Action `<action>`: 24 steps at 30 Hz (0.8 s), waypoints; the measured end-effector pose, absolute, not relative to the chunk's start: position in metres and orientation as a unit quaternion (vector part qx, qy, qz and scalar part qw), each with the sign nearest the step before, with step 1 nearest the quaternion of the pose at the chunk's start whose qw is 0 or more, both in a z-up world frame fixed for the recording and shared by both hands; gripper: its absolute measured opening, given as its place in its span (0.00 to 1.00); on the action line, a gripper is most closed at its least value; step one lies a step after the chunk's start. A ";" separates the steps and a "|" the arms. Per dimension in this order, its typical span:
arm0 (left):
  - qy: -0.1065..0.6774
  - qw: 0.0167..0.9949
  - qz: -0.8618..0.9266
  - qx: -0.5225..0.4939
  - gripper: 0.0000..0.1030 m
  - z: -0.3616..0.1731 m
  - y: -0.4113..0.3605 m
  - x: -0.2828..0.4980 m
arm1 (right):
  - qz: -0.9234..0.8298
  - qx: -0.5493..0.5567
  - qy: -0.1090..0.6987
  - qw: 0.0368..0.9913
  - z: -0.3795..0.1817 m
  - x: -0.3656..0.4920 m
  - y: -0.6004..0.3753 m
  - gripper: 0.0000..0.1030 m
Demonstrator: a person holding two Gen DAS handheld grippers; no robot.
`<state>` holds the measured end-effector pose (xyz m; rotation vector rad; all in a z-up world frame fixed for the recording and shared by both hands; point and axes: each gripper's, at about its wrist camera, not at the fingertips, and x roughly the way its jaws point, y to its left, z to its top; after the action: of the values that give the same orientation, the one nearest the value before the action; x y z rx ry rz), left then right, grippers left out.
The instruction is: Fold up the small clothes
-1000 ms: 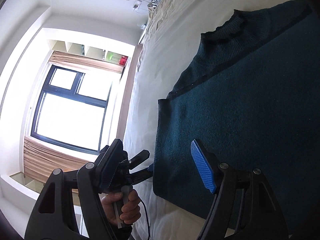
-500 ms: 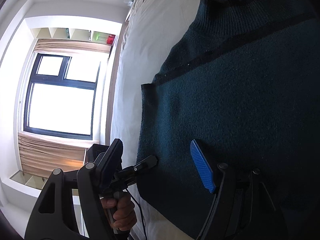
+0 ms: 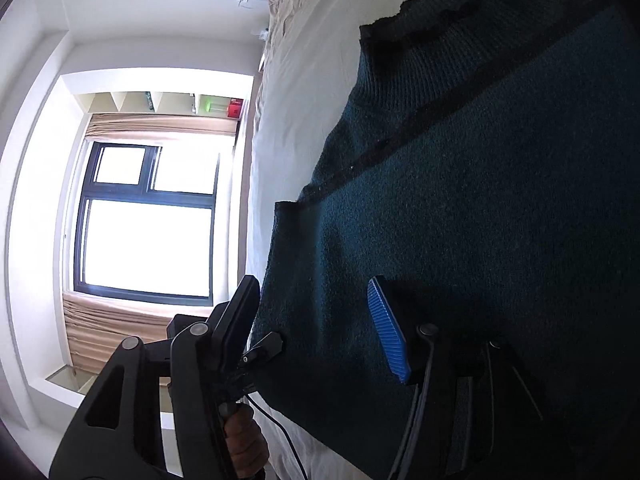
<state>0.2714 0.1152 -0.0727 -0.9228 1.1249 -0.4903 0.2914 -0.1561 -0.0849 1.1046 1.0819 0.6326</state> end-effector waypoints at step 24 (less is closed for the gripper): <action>0.500 0.699 -0.410 -0.307 0.61 -0.008 -0.102 0.258 | 0.259 0.623 0.388 0.628 -0.099 0.236 -0.391 0.77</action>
<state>0.2578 -0.1018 -0.0081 -0.6837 1.1146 -0.9128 0.2362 -0.3908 -0.0987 1.4273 0.8892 0.5924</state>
